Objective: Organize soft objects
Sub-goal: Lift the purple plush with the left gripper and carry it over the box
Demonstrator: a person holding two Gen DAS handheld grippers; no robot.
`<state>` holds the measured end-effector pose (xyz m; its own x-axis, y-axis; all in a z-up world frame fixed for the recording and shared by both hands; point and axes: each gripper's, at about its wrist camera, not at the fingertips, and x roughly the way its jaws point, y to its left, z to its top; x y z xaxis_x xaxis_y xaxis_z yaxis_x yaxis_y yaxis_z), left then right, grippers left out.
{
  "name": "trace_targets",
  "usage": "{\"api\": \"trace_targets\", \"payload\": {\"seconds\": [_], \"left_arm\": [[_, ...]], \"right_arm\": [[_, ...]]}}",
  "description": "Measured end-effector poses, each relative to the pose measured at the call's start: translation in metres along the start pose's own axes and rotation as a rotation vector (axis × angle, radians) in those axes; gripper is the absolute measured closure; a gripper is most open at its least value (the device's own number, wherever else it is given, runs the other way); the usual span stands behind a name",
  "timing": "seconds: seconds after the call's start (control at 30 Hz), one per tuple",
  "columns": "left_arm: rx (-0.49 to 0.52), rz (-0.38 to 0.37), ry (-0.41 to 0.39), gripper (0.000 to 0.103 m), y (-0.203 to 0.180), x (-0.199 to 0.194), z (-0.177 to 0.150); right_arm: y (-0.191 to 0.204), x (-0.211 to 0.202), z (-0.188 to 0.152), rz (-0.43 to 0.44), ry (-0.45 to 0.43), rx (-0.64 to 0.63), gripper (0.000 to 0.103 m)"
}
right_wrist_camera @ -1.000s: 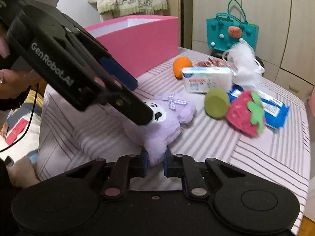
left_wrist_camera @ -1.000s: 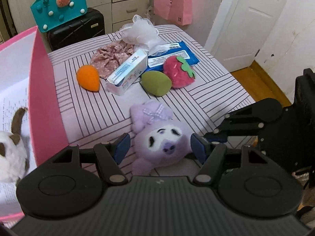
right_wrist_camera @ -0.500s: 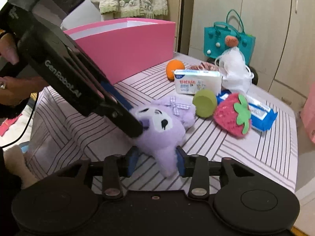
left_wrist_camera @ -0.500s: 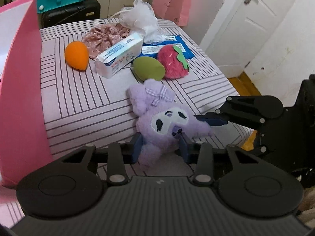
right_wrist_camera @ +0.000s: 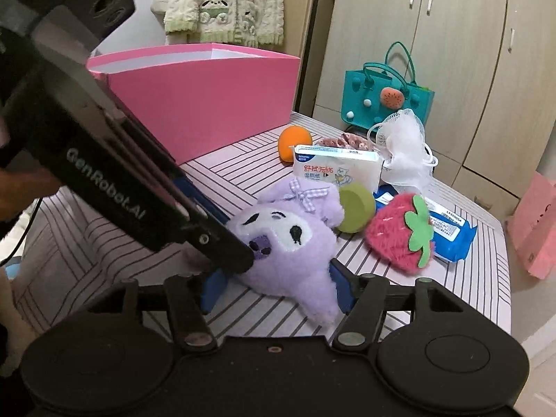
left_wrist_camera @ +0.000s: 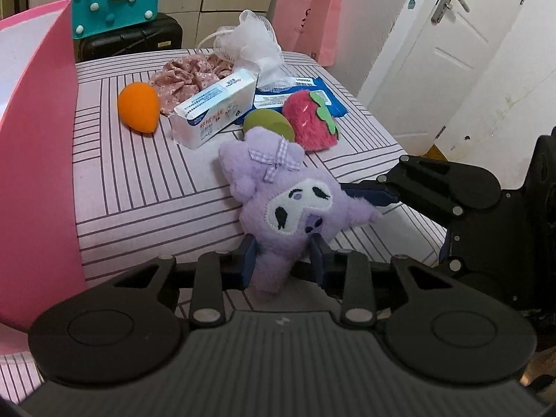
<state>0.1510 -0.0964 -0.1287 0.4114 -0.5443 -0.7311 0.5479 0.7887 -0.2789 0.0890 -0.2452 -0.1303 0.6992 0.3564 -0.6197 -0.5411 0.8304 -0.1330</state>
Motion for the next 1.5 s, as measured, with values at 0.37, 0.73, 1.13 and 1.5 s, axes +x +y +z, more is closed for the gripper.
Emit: {"api": "trace_targets", "payload": {"seconds": [0.37,0.73,1.13,1.5], "left_arm": [[0.032,-0.011,0.028,0.071,-0.003,-0.011,-0.003],[0.002,-0.045,0.144,0.071,-0.004,-0.044,-0.016],[-0.055,-0.060,0.158,0.071,0.003,-0.104,-0.038],[-0.044,0.012,0.052,0.071,0.003,-0.171,-0.036]], "right_arm": [[0.014,-0.004,0.007,-0.032,0.047,0.020,0.038],[0.044,-0.026,0.020,-0.004,0.136,0.059,0.038],[0.077,-0.058,0.042,0.094,0.184,0.073,0.039],[0.096,-0.077,0.077,0.173,0.101,0.007,0.040]]}}
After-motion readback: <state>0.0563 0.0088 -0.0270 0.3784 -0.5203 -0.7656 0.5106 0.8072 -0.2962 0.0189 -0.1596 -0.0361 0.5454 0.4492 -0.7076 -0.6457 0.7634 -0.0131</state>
